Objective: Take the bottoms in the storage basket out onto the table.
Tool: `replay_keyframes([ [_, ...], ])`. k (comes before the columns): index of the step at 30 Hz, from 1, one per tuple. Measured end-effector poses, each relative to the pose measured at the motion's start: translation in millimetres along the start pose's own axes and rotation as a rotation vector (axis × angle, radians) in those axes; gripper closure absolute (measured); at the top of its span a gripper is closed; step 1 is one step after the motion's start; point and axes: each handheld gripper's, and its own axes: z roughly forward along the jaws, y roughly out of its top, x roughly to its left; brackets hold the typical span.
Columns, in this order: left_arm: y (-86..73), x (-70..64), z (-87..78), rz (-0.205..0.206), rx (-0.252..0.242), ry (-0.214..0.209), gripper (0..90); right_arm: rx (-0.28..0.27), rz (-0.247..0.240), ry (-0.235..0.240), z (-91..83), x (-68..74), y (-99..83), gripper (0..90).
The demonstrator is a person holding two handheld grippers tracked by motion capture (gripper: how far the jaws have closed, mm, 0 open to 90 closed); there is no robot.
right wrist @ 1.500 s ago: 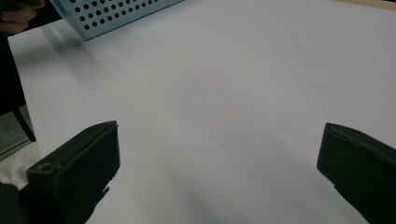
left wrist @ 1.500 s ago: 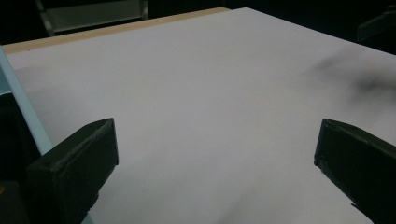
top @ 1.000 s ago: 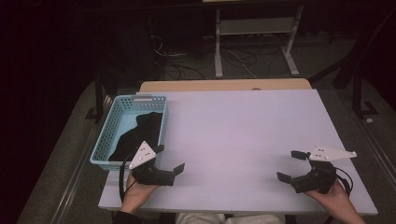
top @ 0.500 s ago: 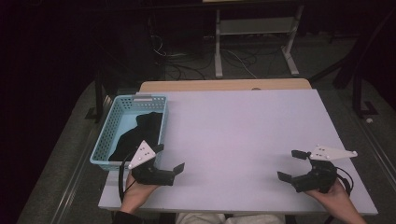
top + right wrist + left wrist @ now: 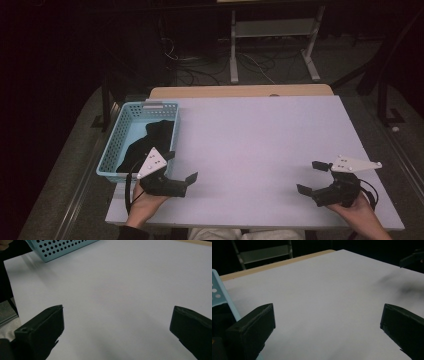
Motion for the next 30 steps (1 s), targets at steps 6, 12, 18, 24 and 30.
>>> replay_keyframes([
  [6, 4.9, -1.2, 0.5, 0.015, 0.014, -0.006, 0.0, 0.006, 0.0, 0.001, 0.8, 0.0, -0.2, 0.0],
  [12, 8.4, -0.9, 1.8, 0.022, 0.037, -0.005, 0.0, 0.008, -0.002, 0.003, 1.3, 0.2, -0.3, 0.0],
  [18, 13.1, 2.8, 1.4, 0.025, 0.06, -0.002, 0.0, 0.011, -0.003, 0.004, 1.9, 0.1, -0.4, 0.0],
  [24, 18.7, 6.7, -2.2, 0.031, 0.07, 0.007, 0.0, 0.013, -0.002, 0.006, 2.1, 0.2, -0.4, 0.0],
  [30, 25.4, 11.8, -6.5, 0.033, 0.082, 0.014, 0.0, 0.015, -0.001, 0.006, 2.5, 0.1, -0.4, 0.0],
])
